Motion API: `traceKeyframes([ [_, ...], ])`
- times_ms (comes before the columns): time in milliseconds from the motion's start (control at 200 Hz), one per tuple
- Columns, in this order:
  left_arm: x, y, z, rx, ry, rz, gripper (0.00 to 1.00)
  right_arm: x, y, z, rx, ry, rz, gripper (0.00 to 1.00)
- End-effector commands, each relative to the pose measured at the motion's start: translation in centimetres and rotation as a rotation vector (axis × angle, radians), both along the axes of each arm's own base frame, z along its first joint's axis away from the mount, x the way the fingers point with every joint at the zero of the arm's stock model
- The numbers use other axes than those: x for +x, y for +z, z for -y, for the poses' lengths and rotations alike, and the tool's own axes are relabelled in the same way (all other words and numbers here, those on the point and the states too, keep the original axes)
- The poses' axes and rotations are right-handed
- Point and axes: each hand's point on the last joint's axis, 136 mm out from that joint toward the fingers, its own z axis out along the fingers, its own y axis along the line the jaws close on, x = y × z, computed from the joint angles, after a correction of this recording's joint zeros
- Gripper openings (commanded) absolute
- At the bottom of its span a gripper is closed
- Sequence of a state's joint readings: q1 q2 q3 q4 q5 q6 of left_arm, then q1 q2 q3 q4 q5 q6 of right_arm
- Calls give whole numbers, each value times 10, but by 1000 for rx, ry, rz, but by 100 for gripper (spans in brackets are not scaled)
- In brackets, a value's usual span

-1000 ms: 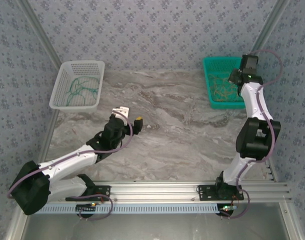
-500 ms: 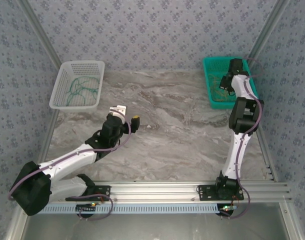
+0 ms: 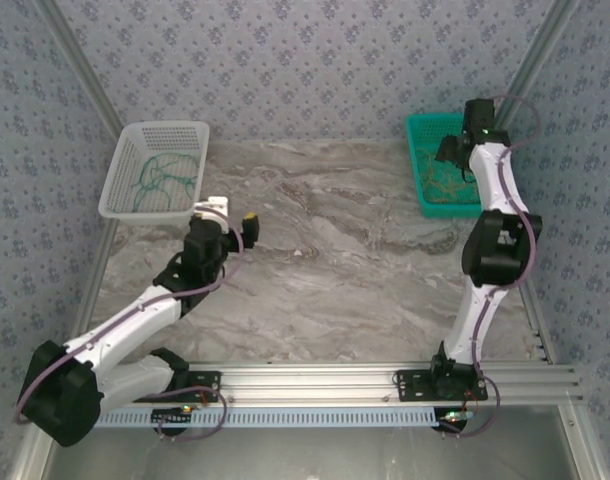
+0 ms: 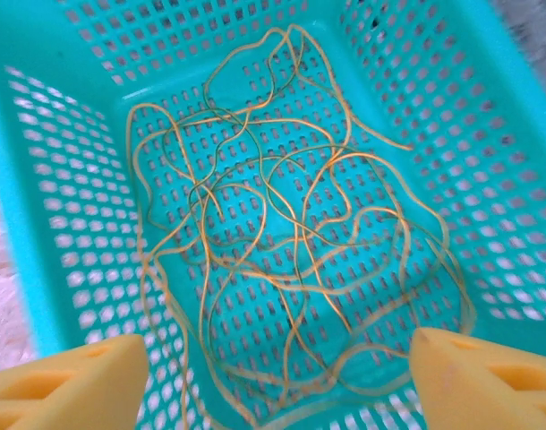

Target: Untangle the cables

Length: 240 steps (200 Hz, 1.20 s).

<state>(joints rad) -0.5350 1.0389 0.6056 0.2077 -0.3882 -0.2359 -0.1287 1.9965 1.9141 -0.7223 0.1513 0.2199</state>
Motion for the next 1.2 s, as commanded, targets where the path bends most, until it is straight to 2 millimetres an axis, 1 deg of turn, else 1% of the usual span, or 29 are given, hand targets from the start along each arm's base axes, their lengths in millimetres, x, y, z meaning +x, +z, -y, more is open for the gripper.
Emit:
traceKeyframes([
  [0, 5, 21, -44, -17, 145, 27, 97, -35, 28, -4, -26, -35, 38, 81],
  [35, 4, 22, -61, -16, 208, 24, 99, -45, 34, -12, -25, -22, 59, 81],
  [50, 3, 21, -67, -14, 233, 25, 99, -50, 29, -16, -24, -15, 54, 82],
  [70, 2, 20, -75, -9, 262, 27, 99, -57, 31, -24, -29, 5, 73, 82],
  [150, -2, 8, -93, 42, 285, 40, 99, -82, 28, -51, -83, 63, 169, 86],
  [155, -3, 7, -93, 45, 286, 40, 99, -82, 32, -52, -90, 66, 185, 86],
  [165, -4, 5, -95, 52, 290, 40, 99, -88, 24, -54, -102, 73, 176, 86],
  [185, -5, 0, -100, 73, 302, 38, 99, -93, 27, -61, -133, 88, 218, 86],
  [210, -8, -5, -109, 101, 333, 36, 99, -103, 13, -67, -171, 107, 224, 87],
  [220, -9, -8, -111, 109, 340, 34, 99, -105, 20, -69, -184, 108, 253, 87],
  [225, -9, -9, -114, 113, 349, 35, 99, -109, 13, -69, -193, 108, 243, 87],
  [265, -15, -21, -129, 153, 411, 24, 99, -121, 4, -74, -229, 106, 270, 87],
  [315, -18, -37, -142, 185, 442, 4, 99, -131, -12, -77, -218, 122, 292, 88],
  [345, -17, -47, -146, 177, 432, -6, 99, -137, -28, -77, -212, 135, 279, 96],
  [440, -9, -78, -155, 140, 385, -77, 99, -151, -56, -61, -249, 75, 255, 98],
  [520, -2, -100, -170, 167, 433, -138, 99, -149, -65, -54, -263, 61, 309, 99],
  [565, 5, -104, -176, 180, 450, -130, 99, -145, -72, -53, -242, 81, 335, 100],
  [635, 20, -102, -171, 169, 391, -99, 99, -137, -87, -53, -221, 126, 331, 99],
  [685, 28, -97, -166, 128, 343, -33, 99, -129, -87, -56, -244, 166, 344, 98],
  [730, 32, -100, -171, 49, 340, -6, 99, -127, -89, -62, -247, 218, 364, 98],
  [810, 36, -112, -176, 33, 351, -21, 99, -130, -93, -63, -205, 246, 401, 97],
  [859, 37, -113, -162, 44, 269, -2, 99, -137, -99, -71, -180, 296, 453, 99],
  [924, 33, -116, -146, 72, 196, 42, 99, -144, -100, -86, -183, 377, 496, 100],
  [1014, 30, -120, -135, 112, 154, 72, 99, -151, -100, -101, -229, 439, 520, 100],
  [1074, 37, -125, -130, 123, 131, 9, 99, -149, -106, -95, -213, 418, 504, 100],
  [1129, 51, -131, -129, 128, 122, -60, 99, -137, -119, -80, -168, 356, 485, 100],
  [1149, 55, -133, -131, 131, 127, -95, 99, -132, -121, -79, -155, 348, 477, 100],
  [1174, 59, -132, -134, 124, 140, -102, 99, -134, -125, -76, -141, 345, 433, 100],
  [1194, 58, -132, -139, 109, 157, -92, 99, -134, -121, -74, -141, 336, 429, 100],
])
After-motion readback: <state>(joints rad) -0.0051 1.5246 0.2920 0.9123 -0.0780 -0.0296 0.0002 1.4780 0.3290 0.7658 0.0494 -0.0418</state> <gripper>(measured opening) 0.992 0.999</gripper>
